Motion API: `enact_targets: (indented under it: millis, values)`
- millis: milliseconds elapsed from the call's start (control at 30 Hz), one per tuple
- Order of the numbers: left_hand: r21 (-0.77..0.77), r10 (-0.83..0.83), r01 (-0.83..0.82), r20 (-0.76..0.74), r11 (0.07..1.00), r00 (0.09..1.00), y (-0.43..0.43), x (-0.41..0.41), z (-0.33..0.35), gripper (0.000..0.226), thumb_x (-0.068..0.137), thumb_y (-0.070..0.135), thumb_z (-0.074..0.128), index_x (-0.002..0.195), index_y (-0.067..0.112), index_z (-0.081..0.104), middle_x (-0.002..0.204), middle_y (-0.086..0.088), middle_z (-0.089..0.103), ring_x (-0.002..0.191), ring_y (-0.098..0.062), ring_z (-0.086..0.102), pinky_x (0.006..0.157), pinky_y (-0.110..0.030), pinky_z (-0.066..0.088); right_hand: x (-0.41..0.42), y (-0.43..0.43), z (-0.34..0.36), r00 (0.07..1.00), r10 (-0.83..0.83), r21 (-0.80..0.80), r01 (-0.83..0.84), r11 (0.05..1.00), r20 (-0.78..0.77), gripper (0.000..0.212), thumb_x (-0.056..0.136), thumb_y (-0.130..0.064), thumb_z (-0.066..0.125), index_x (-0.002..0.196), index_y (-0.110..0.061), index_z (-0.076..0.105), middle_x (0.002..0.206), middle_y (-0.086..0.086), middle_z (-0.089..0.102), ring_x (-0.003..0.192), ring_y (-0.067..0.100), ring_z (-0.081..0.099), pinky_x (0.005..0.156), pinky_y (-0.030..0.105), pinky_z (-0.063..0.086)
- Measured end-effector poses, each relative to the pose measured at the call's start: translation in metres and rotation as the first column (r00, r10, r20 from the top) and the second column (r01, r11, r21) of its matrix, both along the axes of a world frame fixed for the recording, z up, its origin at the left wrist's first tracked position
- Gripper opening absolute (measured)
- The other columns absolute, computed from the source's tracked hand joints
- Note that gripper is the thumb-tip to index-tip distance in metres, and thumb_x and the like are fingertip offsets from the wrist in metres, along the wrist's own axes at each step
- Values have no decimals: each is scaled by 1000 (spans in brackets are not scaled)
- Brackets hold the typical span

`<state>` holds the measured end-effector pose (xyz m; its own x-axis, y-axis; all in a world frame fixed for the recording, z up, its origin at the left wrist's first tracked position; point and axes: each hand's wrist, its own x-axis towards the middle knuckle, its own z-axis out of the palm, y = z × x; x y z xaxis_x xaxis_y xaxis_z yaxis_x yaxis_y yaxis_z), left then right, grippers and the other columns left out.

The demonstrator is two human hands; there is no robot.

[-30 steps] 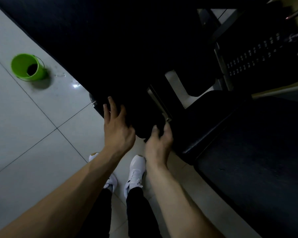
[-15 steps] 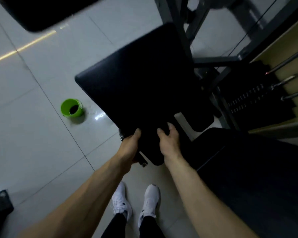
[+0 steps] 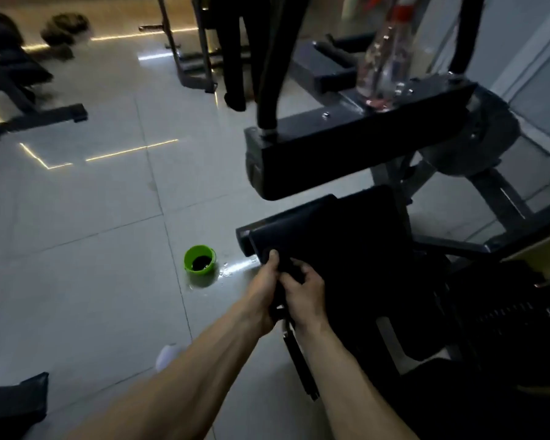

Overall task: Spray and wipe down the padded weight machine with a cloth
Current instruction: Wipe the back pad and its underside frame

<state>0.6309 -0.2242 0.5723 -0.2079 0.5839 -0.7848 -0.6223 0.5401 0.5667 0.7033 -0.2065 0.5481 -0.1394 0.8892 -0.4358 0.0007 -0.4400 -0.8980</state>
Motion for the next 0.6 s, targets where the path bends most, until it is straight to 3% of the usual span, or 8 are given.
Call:
enact_targets:
  millis: [67, 200, 300, 400, 467, 500, 600]
  values:
    - [14, 78, -78, 37, 997, 996, 11, -51, -17, 46, 100, 59, 51, 116, 20, 70, 99, -5, 78, 94, -23, 71, 86, -41, 58, -47, 11, -10, 998, 59, -1, -59, 998, 1, 29, 91, -2, 58, 99, -19, 81, 94, 5, 80, 92, 23, 77, 72, 34, 60]
    - [-20, 241, -240, 61, 970, 969, 44, -137, -61, 32, 100, 29, 57, 123, 10, 67, 98, -12, 78, 86, -29, 76, 66, -38, 61, -110, 39, -36, 1000, -18, -61, 16, 998, -23, 23, 93, -11, 60, 99, -11, 82, 102, 10, 79, 101, 25, 75, 91, 41, 59]
    - [-96, 266, -262, 36, 960, 963, 71, -206, -106, 32, 96, 26, 59, 123, 11, 66, 103, -15, 77, 92, -35, 74, 60, -33, 56, -157, 67, -77, 934, -194, 34, 192, 981, 300, 27, 99, -12, 55, 103, -29, 76, 117, -3, 75, 111, 12, 68, 100, 33, 53]
    - [-67, 129, -131, -32, 989, 991, 99, -265, -136, 37, 98, 27, 63, 132, 15, 54, 114, -12, 70, 97, -32, 70, 70, -36, 57, -180, 99, -113, 763, -342, 121, 332, 935, 548, 36, 104, -8, 50, 133, -23, 65, 156, 0, 47, 144, 17, 44, 117, 31, 35]
    - [-27, 49, -53, -138, 998, 989, 121, -295, -152, 55, 96, 33, 67, 141, 14, 42, 123, -8, 61, 101, -26, 64, 79, -34, 54, -183, 119, -135, 664, -247, 77, 275, 958, 706, 48, 107, -15, 49, 154, -22, 46, 171, -5, 18, 155, 18, 24, 122, 34, 25]
    - [-12, 5, -7, -178, 1000, 984, 133, -303, -161, 56, 92, 38, 70, 136, 14, 45, 122, -9, 63, 99, -24, 65, 79, -34, 53, -184, 128, -144, 621, -175, 26, 242, 970, 764, 54, 109, -20, 48, 160, -24, 34, 173, -8, 6, 157, 19, 15, 124, 36, 21]
    - [74, -154, 176, -234, 982, 960, 163, -296, -172, 37, 91, 38, 71, 120, 18, 61, 103, -4, 71, 87, -21, 68, 74, -34, 57, -185, 135, -164, 547, -15, -83, 154, 985, 837, 60, 110, -34, 43, 165, -31, 17, 173, -10, -7, 160, 18, -2, 127, 41, 13]
